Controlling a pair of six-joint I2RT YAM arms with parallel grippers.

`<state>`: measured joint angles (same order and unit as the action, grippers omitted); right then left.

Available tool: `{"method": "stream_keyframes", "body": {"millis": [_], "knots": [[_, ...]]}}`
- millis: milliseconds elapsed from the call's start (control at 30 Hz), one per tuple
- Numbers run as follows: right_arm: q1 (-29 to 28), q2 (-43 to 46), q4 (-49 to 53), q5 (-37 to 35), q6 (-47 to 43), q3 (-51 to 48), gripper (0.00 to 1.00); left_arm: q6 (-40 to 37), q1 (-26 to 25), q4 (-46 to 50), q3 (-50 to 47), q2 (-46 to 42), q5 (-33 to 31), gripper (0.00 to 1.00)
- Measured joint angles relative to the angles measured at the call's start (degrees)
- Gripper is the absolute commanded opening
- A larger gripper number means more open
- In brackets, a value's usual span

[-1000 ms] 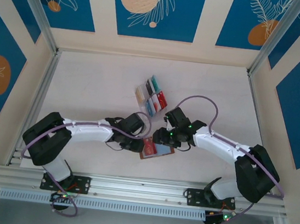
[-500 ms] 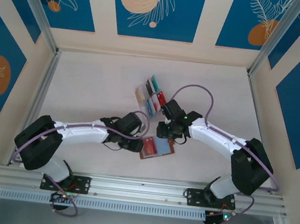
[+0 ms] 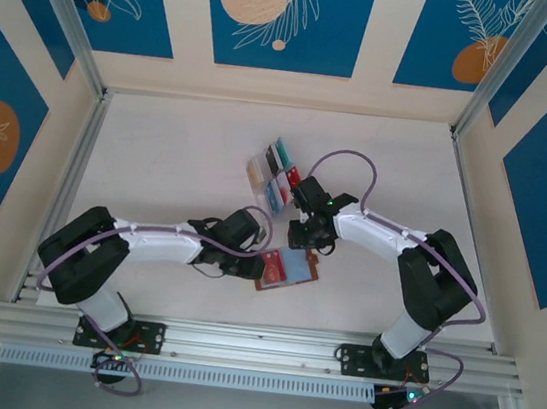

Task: Put the credit cards into the card holder

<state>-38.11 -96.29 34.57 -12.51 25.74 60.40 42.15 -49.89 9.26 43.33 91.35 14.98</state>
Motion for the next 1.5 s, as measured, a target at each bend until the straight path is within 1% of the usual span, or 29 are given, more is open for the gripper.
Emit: {"method": "stream_keyframes", "body": {"millis": [233, 500, 633, 767, 1000, 1067, 1133, 1200, 1233, 1367, 1500], "knots": [[-0.17, -2.12, -0.76, 2.01, -0.28, 0.0, 0.36, 0.92, 0.02, -1.77, -0.15, 0.81, 0.81, 0.2], [-0.39, -4.07, -0.46, 1.36, 1.53, 0.24, 0.41, 1.05, 0.13, -3.13, -0.57, 1.01, 1.27, 0.2], [-0.52, -4.48, -0.37, 0.98, 3.04, 0.48, 0.4, 1.05, 0.13, -3.58, -0.94, 0.85, 1.25, 0.2], [-0.66, -5.2, 0.26, 0.94, 4.74, 1.09, 0.36, 1.05, 0.17, -4.13, -1.44, 0.59, 1.25, 0.2], [-1.03, -4.39, -0.92, 1.73, 7.69, -0.11, 0.14, 1.05, 0.26, -4.52, -1.73, 0.59, 1.25, 0.19], [-1.07, -3.8, -1.18, 2.54, 8.24, -0.79, 0.09, 1.03, 0.26, -4.55, -1.73, 0.59, 1.25, 0.19], [-1.25, -3.3, -1.4, 3.45, 8.76, -1.36, 0.07, 1.01, 0.28, -4.55, -1.73, 0.61, 1.22, 0.19], [-1.38, -2.75, -1.27, 4.39, 8.98, -1.88, 0.01, 0.98, 0.28, -4.55, -1.73, 0.66, 1.22, 0.19], [-1.42, -2.49, -1.14, 4.72, 9.11, -2.16, 0.0, 0.98, 0.28, -4.55, -1.73, 0.7, 1.22, 0.19], [-1.38, -1.18, 0.11, 6.29, 9.25, -2.91, 0.0, 0.98, 0.28, -4.63, -1.73, 0.83, 1.22, 0.19], [-1.11, 0.24, 0.92, 9.31, 9.25, -3.02, 0.0, 1.01, 0.37, -4.98, -1.73, 0.98, 1.27, 0.19]]}}
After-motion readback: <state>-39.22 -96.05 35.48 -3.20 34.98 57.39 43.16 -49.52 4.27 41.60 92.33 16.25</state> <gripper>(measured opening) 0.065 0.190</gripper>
